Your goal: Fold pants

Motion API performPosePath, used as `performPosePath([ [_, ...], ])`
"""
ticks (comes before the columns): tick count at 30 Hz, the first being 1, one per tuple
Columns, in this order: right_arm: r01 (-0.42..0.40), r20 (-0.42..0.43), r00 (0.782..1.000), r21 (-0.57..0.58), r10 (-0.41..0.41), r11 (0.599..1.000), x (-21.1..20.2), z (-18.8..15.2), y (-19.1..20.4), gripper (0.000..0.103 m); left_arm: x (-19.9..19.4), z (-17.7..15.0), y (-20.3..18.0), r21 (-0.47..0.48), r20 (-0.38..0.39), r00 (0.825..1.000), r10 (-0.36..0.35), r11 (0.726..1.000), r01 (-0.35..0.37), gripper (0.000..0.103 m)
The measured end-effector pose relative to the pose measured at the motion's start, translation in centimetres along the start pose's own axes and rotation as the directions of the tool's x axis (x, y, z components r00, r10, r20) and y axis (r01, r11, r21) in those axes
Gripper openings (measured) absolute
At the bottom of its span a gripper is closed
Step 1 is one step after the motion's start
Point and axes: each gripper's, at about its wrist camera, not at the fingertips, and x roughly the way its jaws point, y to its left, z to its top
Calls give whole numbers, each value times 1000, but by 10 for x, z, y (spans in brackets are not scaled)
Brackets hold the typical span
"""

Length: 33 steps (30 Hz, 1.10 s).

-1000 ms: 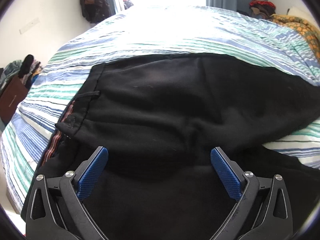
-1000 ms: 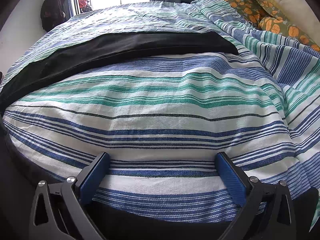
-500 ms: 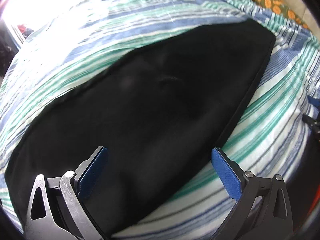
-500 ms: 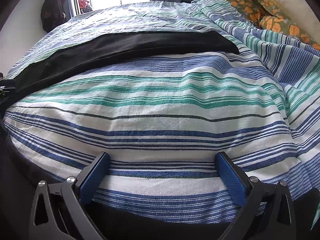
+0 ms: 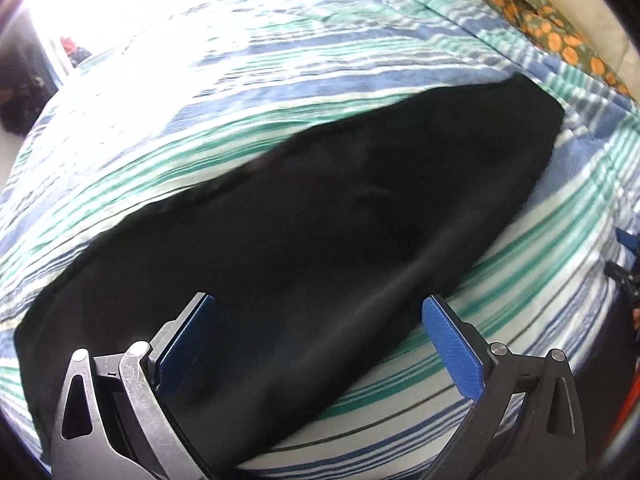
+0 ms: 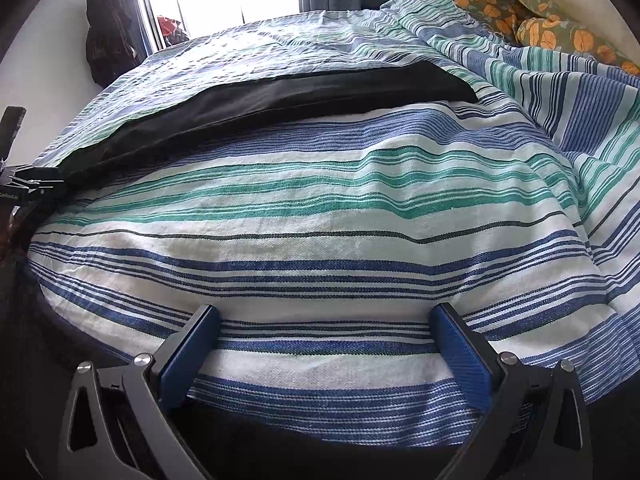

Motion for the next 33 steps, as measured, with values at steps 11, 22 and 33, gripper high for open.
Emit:
performPosePath([
  [11,9,-13,1000,-6,-9,1000,1,1,2,103,22,-69,85,-342,57,992,110,936,-84,102],
  [22,-217,275,954,341,123,915,-35,99,-91,95,30,-66,99,-339,99,987,125,937,-84,102],
  [33,-272,114,959,628,259,729,112,187,-140,50,35,-60,96,-339,113,985,128,937,-83,102],
])
